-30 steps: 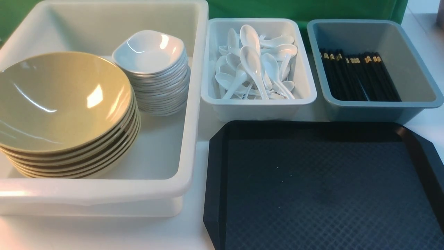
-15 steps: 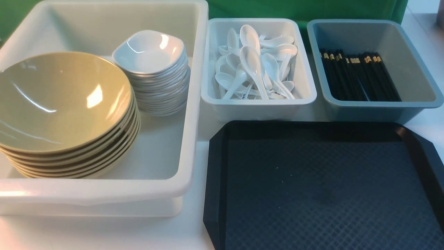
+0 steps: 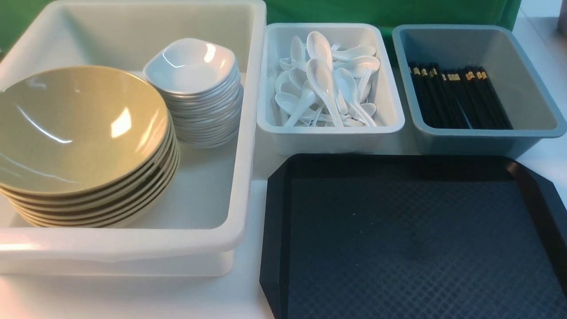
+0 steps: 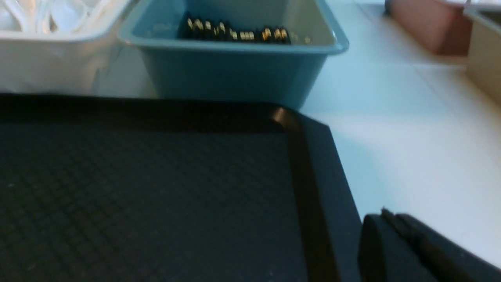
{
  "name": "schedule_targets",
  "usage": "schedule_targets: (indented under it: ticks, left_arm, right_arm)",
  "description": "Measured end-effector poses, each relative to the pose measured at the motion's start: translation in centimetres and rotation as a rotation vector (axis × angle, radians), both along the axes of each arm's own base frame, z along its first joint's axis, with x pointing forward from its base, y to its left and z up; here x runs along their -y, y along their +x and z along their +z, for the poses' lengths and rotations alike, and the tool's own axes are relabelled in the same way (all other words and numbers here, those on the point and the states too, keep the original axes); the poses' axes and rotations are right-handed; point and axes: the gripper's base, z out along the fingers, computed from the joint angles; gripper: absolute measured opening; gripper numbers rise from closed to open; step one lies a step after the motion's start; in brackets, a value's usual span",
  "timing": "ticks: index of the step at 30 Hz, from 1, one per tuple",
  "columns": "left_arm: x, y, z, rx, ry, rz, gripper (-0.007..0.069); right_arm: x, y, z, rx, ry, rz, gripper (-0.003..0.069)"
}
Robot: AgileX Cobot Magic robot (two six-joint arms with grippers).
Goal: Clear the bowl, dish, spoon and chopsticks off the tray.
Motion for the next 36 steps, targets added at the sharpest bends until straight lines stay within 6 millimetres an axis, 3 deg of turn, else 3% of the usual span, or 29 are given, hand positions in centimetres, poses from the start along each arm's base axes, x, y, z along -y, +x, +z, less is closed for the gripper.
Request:
schedule_targets:
  ticks: [28, 31, 36]
  left_arm:
    - [0.0, 0.0, 0.0, 0.0, 0.0, 0.0, -0.0011]
    - [0.0, 0.1, -0.3, -0.005, 0.0, 0.0, -0.0011]
    - [-0.1, 0.9, -2.6, 0.081, -0.01, 0.024, -0.0011]
  right_arm:
    - [0.0, 0.0, 0.0, -0.006, -0.042, 0.011, 0.0034]
    - [0.0, 0.0, 0.0, -0.006, -0.042, 0.011, 0.0034]
    - [0.0, 0.0, 0.0, -0.006, -0.042, 0.011, 0.0034]
